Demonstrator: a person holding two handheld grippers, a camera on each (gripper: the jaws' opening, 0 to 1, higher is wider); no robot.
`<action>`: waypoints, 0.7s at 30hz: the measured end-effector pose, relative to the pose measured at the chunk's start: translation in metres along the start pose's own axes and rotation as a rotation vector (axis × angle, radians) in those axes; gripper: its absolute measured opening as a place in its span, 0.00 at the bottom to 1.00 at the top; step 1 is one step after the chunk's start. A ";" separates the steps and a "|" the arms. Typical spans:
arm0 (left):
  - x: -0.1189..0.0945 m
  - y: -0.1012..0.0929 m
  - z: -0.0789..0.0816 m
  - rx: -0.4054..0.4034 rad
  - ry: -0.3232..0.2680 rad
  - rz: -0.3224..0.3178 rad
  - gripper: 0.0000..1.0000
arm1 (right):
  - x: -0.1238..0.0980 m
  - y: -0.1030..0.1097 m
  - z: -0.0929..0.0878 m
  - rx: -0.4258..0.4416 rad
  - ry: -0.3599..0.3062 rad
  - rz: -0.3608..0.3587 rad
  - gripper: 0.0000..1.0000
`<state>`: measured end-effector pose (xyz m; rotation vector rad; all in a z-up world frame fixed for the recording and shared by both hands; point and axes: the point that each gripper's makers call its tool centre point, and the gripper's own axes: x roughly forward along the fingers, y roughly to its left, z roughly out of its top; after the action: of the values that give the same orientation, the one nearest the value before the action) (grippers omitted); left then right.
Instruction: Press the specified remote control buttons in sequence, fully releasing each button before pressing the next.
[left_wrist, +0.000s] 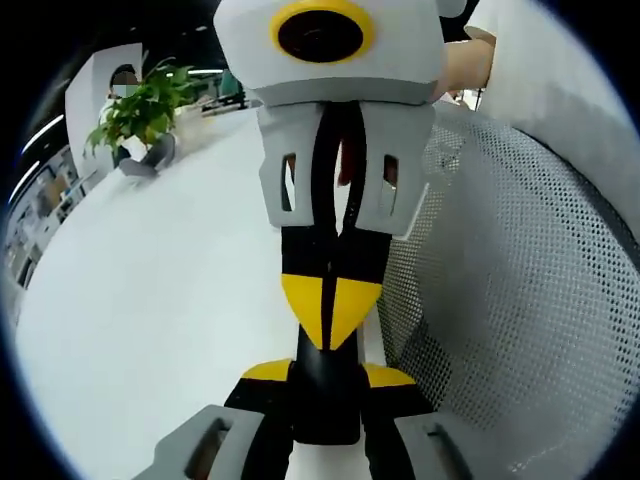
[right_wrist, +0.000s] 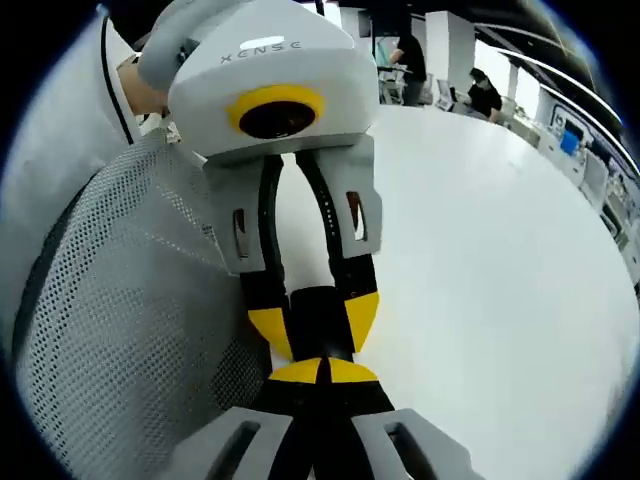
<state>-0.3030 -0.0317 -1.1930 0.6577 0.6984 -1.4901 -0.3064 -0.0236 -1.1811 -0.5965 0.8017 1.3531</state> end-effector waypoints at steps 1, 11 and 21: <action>0.000 0.000 0.000 0.002 0.006 0.003 0.24 | 0.000 0.000 0.000 -0.008 0.002 -0.009 0.00; -0.001 -0.002 -0.001 -0.005 0.064 0.040 0.25 | -0.003 0.000 0.000 0.036 -0.083 -0.100 0.00; -0.003 -0.002 -0.002 -0.039 0.047 0.059 0.25 | -0.020 -0.019 -0.022 0.128 -0.072 -0.141 0.29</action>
<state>-0.3046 -0.0287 -1.1918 0.6805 0.7363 -1.4069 -0.2916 -0.0556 -1.1795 -0.4917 0.7678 1.1784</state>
